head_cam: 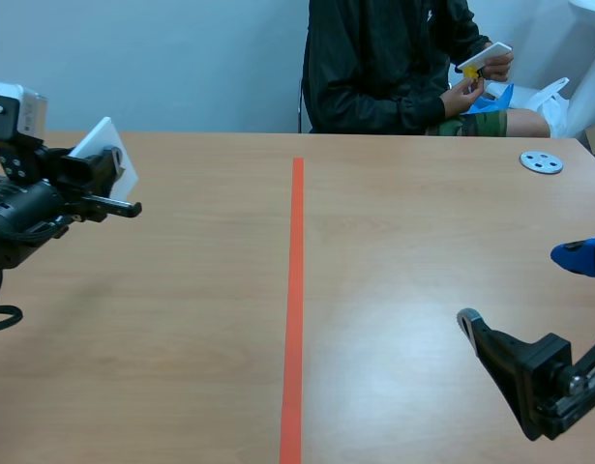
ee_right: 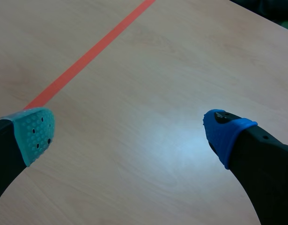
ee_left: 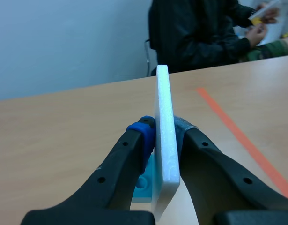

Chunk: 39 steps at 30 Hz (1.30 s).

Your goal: Sort the leaf by its shape. The table is split by an orange tape line. A compound leaf with several leaflets goes to the left side, a simple leaf with one blade goes to the right side. Return to the home posture when a red brick is placed on the table.

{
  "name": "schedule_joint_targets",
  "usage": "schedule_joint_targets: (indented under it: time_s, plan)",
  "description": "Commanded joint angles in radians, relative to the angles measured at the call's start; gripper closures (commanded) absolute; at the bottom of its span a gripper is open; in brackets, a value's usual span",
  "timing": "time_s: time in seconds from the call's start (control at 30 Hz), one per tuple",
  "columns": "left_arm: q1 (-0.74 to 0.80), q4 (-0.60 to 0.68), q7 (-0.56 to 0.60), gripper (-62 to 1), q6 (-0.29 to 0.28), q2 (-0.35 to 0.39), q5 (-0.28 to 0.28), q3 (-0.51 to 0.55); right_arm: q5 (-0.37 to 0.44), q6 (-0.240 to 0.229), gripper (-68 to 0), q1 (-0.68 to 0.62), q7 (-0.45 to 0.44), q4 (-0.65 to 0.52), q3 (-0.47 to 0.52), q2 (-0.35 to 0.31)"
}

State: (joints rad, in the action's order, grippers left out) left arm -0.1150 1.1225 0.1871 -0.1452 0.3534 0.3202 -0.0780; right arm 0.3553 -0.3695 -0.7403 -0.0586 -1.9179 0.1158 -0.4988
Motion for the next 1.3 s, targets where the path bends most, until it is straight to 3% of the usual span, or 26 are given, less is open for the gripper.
schedule_joint_targets:
  time_s: [0.0,0.23,0.7,0.93,1.1,1.27]
  plan:
    - [-0.014,-0.034,0.014,-3.2,0.021,0.014,0.032,-0.006,0.01,0.007,-67.9,0.012,-0.015,-0.003,0.003,-0.005]
    - [-0.085,-0.253,0.076,-3.2,0.047,0.021,0.119,-0.006,0.01,0.007,-67.9,0.028,-0.011,-0.003,0.003,-0.005]
    - [-0.292,-0.62,0.221,-3.8,0.046,-0.011,0.113,-0.006,0.011,0.007,-67.9,0.028,-0.011,-0.003,0.003,-0.005]
    - [-0.3,-0.692,0.228,-4.3,0.046,-0.018,0.102,-0.011,0.011,0.007,-67.9,0.028,-0.011,-0.003,0.003,-0.005]
    - [-0.295,-0.701,0.216,-12.2,0.045,-0.018,0.103,-0.035,0.011,0.007,-67.9,0.028,-0.011,-0.003,0.003,-0.005]
    - [-0.287,-0.701,0.213,-12.2,0.046,-0.018,0.103,-0.047,0.011,0.007,-67.9,0.028,-0.011,-0.003,0.003,-0.005]
